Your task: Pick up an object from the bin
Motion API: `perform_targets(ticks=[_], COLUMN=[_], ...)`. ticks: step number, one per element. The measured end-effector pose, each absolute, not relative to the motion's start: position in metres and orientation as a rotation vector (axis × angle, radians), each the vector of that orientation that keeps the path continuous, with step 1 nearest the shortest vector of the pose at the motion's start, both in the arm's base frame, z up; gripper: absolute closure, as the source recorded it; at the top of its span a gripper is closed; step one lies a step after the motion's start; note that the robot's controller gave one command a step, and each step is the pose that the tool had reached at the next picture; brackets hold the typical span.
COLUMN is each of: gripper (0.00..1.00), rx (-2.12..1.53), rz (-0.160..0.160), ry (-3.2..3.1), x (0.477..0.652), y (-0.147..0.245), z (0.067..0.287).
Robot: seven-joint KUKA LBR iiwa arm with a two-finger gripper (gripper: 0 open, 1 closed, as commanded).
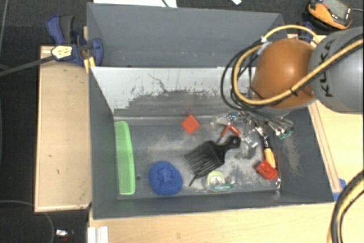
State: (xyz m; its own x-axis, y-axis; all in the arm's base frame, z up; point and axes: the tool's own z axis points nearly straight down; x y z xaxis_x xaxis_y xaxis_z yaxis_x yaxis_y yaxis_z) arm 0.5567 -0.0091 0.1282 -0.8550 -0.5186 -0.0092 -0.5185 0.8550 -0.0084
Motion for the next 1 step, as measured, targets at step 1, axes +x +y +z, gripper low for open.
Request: perform_targets(ticks=[1], gripper=[0.00], rx=[-0.819], rz=[0.006], ry=[3.037], x=[0.5315], y=[0.0172], z=[0.1187])
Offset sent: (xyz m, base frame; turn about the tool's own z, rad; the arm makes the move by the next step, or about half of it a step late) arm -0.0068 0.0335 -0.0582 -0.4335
